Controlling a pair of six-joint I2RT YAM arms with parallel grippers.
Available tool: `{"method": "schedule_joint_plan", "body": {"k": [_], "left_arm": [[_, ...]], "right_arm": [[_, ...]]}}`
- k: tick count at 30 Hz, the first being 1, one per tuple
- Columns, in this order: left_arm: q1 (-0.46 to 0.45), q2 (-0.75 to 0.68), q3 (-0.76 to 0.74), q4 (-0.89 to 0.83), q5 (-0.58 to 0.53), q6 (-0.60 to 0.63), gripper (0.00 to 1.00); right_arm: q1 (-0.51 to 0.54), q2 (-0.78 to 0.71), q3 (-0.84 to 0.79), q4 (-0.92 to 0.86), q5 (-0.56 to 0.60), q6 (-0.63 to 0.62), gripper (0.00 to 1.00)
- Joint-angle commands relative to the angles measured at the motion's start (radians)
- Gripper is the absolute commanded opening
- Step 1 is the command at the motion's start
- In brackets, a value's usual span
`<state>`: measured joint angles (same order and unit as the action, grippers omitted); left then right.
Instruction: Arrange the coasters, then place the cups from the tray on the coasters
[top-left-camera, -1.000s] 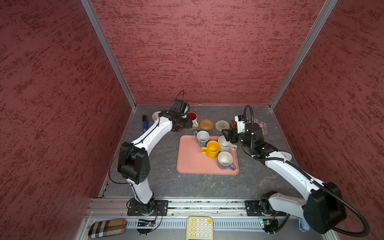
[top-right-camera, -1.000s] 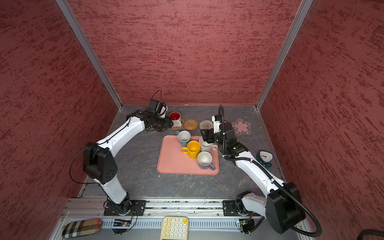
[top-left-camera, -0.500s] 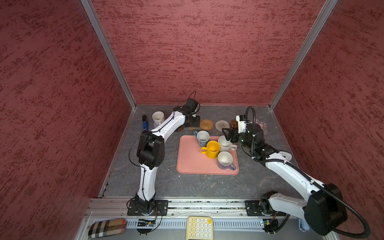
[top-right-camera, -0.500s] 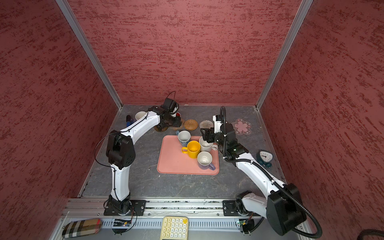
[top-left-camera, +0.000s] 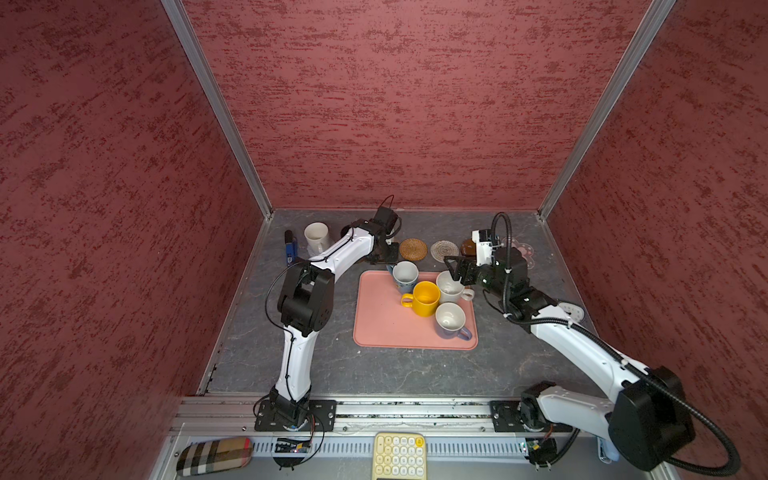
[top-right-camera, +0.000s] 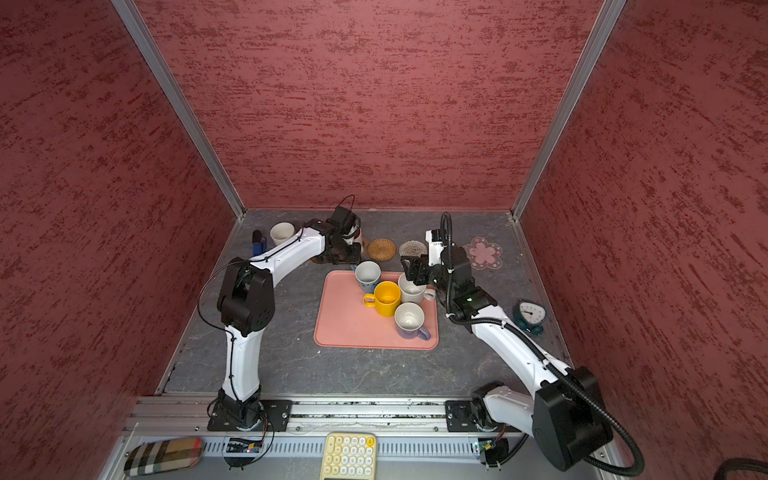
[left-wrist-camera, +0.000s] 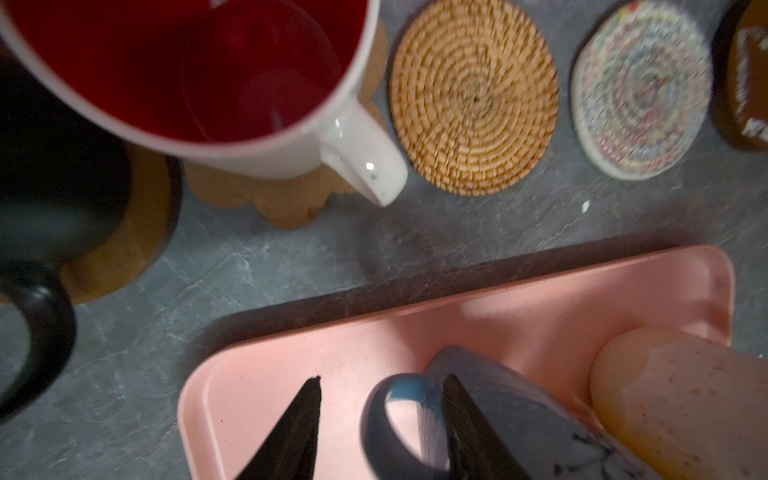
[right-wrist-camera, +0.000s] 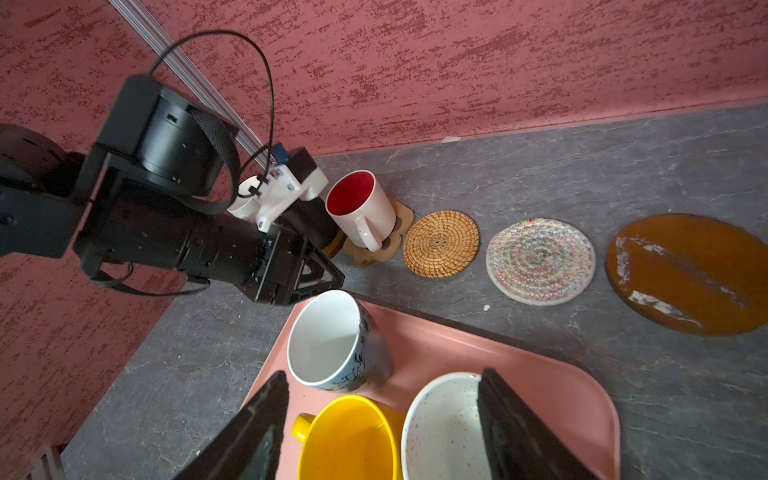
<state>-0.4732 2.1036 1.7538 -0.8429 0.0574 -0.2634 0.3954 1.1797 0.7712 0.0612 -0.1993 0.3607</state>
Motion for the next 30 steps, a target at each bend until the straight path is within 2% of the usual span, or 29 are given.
{"method": "schedule_joint_plan", "body": {"k": [1,18,23,30], "left_arm": [[-0.009,-0.057,-0.05,0.02,0.003,-0.002,0.47],[-0.07,-0.316,-0.391,0.129,0.004,-0.05,0.47],[-0.079,-0.384,-0.442,0.121,-0.015,-0.053,0.46],[-0.065,-0.471,-0.429,0.051,-0.059,0.011,0.49]], "right_arm": [[-0.005,-0.022,-0.007,0.037,-0.012,0.004,0.72],[-0.005,0.03,-0.003,0.046,-0.026,0.009,0.72],[-0.005,0.035,0.001,0.046,-0.023,0.005,0.73],[-0.004,0.029,-0.004,0.045,-0.019,0.004,0.73]]}}
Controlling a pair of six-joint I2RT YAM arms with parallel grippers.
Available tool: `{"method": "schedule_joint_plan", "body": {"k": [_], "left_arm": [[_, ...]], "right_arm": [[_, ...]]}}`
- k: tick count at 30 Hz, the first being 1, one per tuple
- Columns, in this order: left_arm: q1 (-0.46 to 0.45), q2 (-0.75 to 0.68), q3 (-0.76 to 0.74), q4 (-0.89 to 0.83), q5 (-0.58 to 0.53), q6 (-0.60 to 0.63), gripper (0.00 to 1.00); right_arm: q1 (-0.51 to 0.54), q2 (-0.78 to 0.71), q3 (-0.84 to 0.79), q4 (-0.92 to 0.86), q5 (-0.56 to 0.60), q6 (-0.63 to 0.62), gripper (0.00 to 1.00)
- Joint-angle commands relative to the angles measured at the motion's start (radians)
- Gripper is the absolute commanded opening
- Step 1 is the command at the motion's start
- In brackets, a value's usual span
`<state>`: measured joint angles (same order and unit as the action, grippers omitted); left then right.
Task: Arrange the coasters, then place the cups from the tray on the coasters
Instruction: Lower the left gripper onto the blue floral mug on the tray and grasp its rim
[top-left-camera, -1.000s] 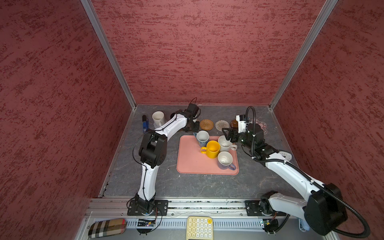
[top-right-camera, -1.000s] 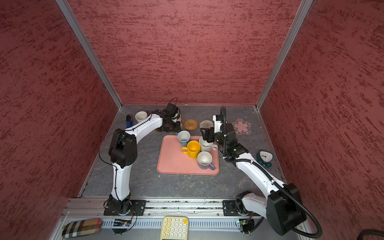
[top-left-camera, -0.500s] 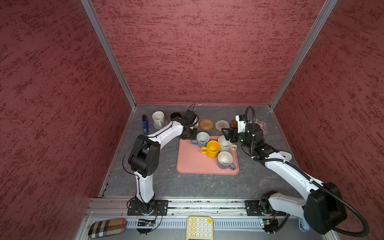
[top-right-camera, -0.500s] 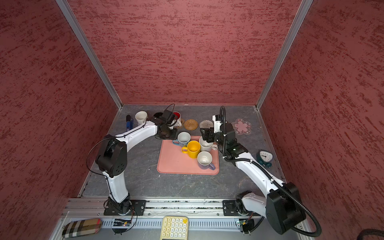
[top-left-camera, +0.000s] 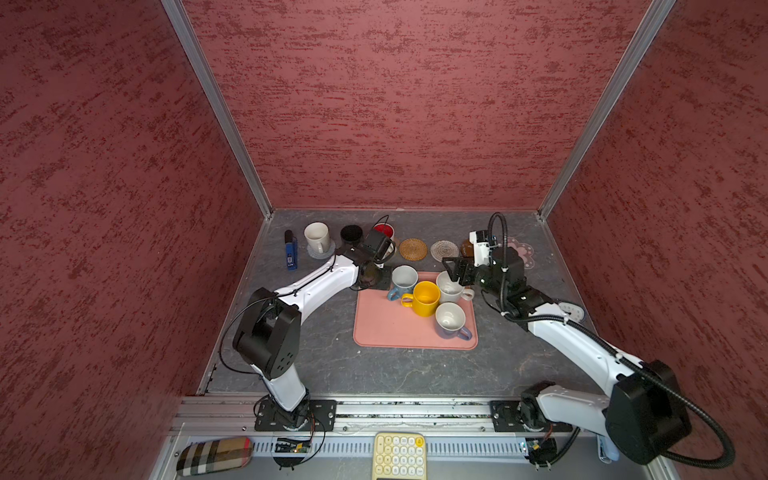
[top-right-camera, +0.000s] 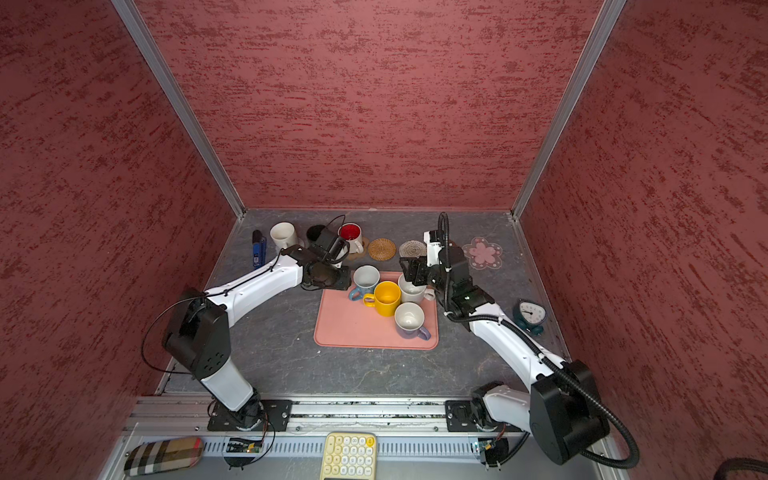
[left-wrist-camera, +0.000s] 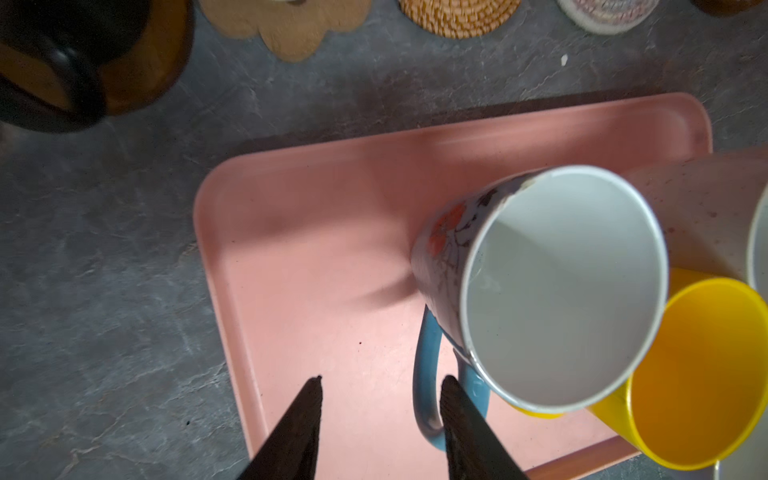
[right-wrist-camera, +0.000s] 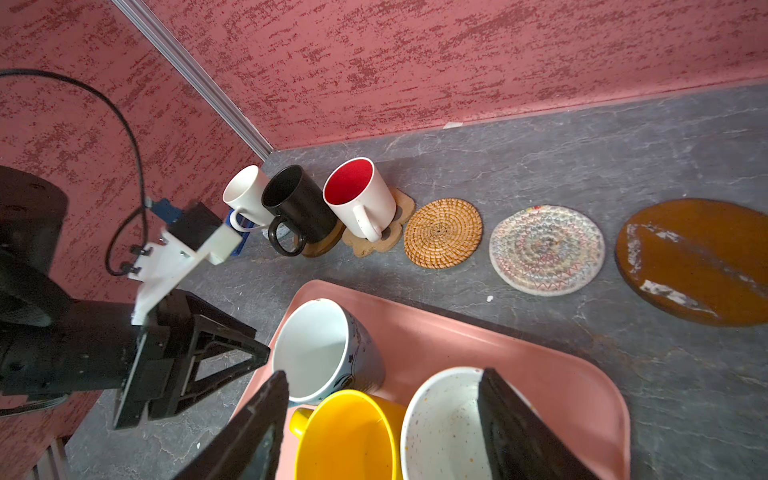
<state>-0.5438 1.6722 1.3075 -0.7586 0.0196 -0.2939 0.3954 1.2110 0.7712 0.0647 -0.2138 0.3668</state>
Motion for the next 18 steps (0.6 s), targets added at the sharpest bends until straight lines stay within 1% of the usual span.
{"method": "schedule_joint_plan", "body": {"k": [1,5,8,11,18], "left_arm": [[0.005,-0.049,0.022,-0.04,-0.011,0.053,0.49],[-0.007,-0.085,0.009,-0.036,0.029,0.084,0.49],[-0.012,-0.083,0.006,-0.037,0.058,0.106,0.52],[-0.027,-0.057,0.016,-0.041,0.044,0.122,0.55],[-0.048,0.033,0.035,-0.015,0.039,0.147,0.55]], "right_arm": [[-0.004,-0.005,-0.005,0.041,-0.004,-0.002,0.73],[-0.004,-0.008,-0.006,0.043,-0.006,-0.003,0.73],[-0.004,-0.008,-0.008,0.046,-0.007,-0.001,0.73],[-0.005,-0.007,-0.01,0.047,-0.01,-0.002,0.73],[-0.005,-0.004,-0.012,0.05,-0.01,-0.002,0.73]]}}
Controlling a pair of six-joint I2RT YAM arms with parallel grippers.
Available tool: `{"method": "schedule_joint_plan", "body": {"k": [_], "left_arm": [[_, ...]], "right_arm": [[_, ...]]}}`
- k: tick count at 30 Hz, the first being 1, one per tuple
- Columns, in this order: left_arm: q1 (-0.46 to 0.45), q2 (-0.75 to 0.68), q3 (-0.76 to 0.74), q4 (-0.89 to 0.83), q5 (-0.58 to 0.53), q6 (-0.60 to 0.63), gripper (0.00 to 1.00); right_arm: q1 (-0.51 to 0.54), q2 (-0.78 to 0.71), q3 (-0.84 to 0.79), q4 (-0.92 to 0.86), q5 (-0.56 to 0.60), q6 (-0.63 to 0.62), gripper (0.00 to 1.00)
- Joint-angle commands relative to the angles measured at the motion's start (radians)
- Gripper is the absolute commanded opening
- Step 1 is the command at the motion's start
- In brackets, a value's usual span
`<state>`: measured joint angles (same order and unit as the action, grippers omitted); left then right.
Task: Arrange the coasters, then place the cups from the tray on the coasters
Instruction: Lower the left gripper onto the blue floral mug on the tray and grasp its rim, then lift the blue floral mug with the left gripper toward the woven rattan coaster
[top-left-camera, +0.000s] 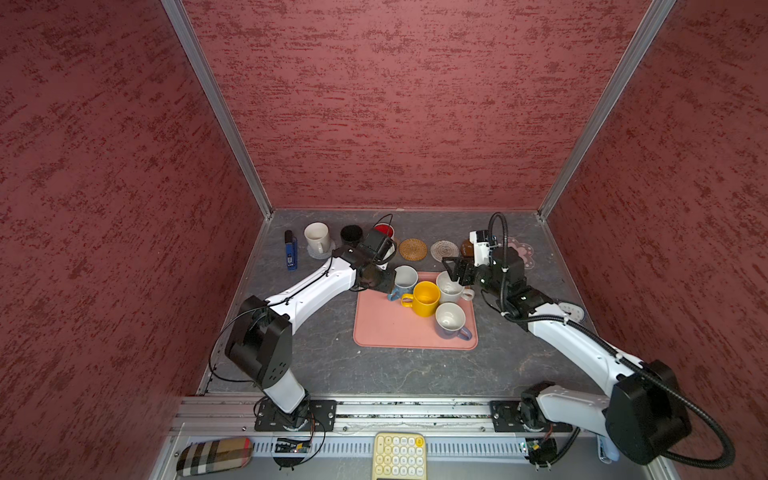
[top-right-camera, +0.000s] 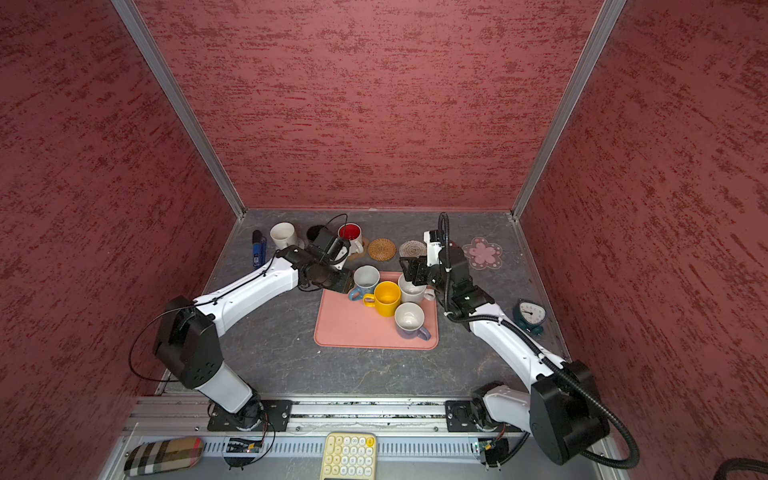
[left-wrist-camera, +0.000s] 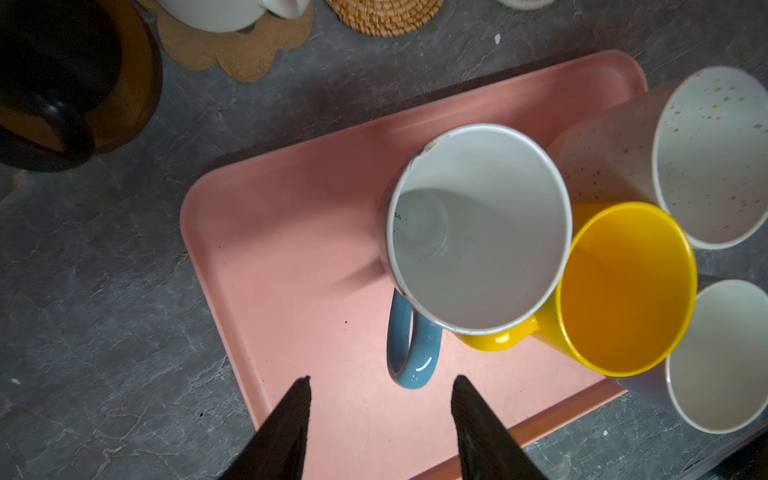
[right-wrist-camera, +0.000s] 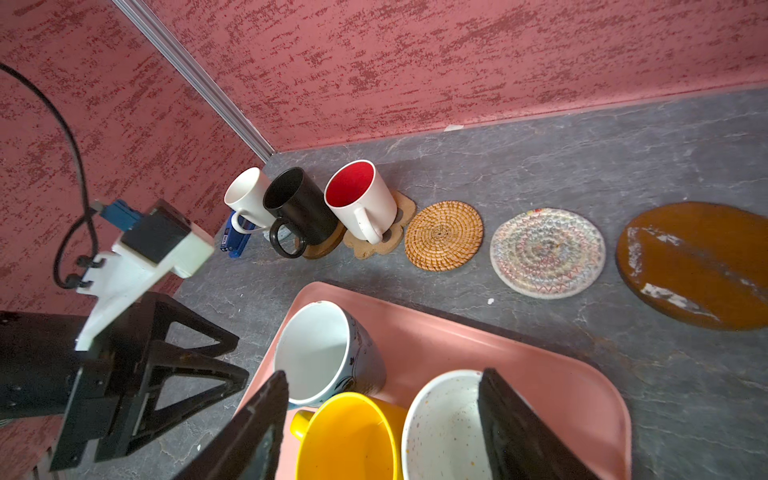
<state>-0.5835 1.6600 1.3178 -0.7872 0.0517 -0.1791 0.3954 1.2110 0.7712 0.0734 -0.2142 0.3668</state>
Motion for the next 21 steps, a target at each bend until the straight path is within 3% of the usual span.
{"method": "schedule_joint_plan", "body": {"k": [1,14,21], "left_arm": [[-0.011,0.062,0.031,0.015,0.005,0.037,0.55],[-0.045,0.21,0.117,-0.01,-0.061,0.033,0.42],[-0.062,0.234,0.146,-0.027,-0.087,0.025,0.23]], "right_arm": [[-0.004,-0.002,-0.013,0.042,-0.01,-0.002,0.73],[-0.005,0.01,-0.013,0.05,-0.011,0.0,0.73],[-0.004,0.016,-0.012,0.054,-0.014,0.004,0.73]]}}
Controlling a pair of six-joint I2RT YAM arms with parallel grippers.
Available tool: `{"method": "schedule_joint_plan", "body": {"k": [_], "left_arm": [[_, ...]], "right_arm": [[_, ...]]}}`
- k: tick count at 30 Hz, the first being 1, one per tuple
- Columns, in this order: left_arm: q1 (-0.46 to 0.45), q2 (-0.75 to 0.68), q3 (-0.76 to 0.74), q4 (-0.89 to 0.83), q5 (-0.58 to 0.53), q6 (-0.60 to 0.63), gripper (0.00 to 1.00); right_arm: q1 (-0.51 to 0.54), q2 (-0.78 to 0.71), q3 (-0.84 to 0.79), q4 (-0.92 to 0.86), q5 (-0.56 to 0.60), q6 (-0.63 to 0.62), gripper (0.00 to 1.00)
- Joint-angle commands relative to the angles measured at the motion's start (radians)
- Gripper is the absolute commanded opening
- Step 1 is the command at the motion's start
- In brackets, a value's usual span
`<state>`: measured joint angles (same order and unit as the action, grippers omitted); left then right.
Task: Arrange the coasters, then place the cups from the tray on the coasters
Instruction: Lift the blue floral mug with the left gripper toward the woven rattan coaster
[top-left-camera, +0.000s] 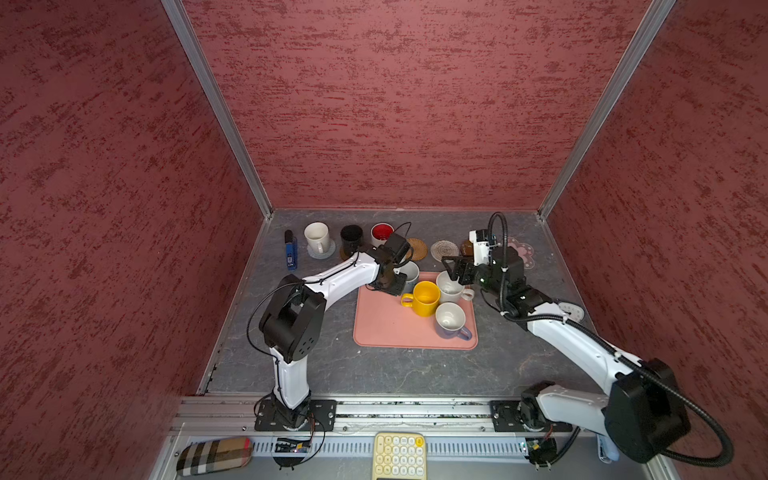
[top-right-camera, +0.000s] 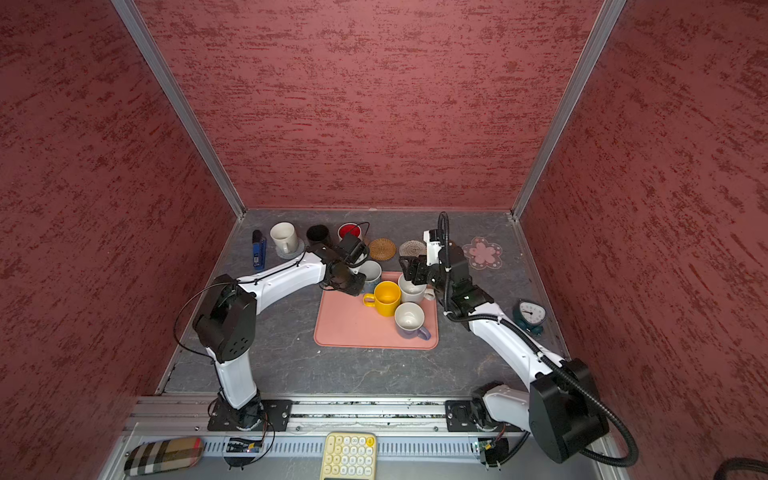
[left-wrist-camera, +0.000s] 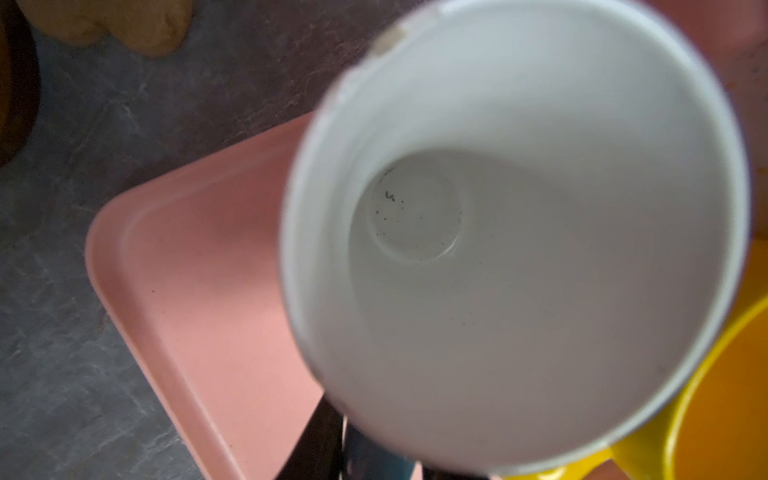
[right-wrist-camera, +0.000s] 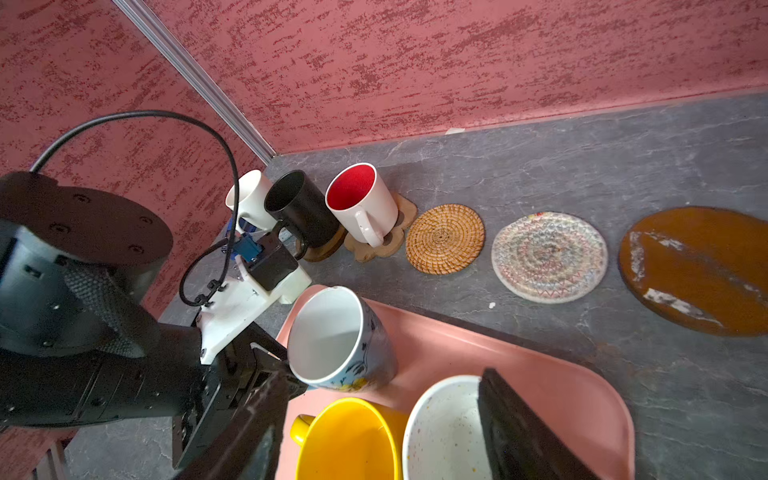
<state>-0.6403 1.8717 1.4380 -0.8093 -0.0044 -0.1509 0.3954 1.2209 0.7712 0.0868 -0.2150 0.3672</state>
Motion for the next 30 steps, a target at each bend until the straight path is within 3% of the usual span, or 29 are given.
{"method": "schedule_joint_plan", "body": {"k": [1,6,9,19,30], "left_arm": [[-0.007,0.022,0.028,-0.007,-0.035,-0.005,0.21],[-0.012,0.022,0.05,-0.035,-0.06,-0.007,0.04],[-0.015,0.014,0.069,-0.052,-0.09,-0.01,0.0],[-0.015,0.035,0.252,-0.098,-0.169,0.019,0.0],[0.001,0.217,0.531,-0.12,-0.218,0.05,0.0]], "right_arm": [[-0.006,0.005,-0.013,0.039,-0.015,0.004,0.73],[-0.005,-0.004,-0.014,0.038,-0.011,0.004,0.73],[-0.005,-0.007,-0.014,0.039,-0.014,0.004,0.73],[-0.005,-0.008,-0.01,0.039,-0.02,0.01,0.74],[-0.007,-0.009,-0.022,0.055,0.012,0.015,0.74]]}}
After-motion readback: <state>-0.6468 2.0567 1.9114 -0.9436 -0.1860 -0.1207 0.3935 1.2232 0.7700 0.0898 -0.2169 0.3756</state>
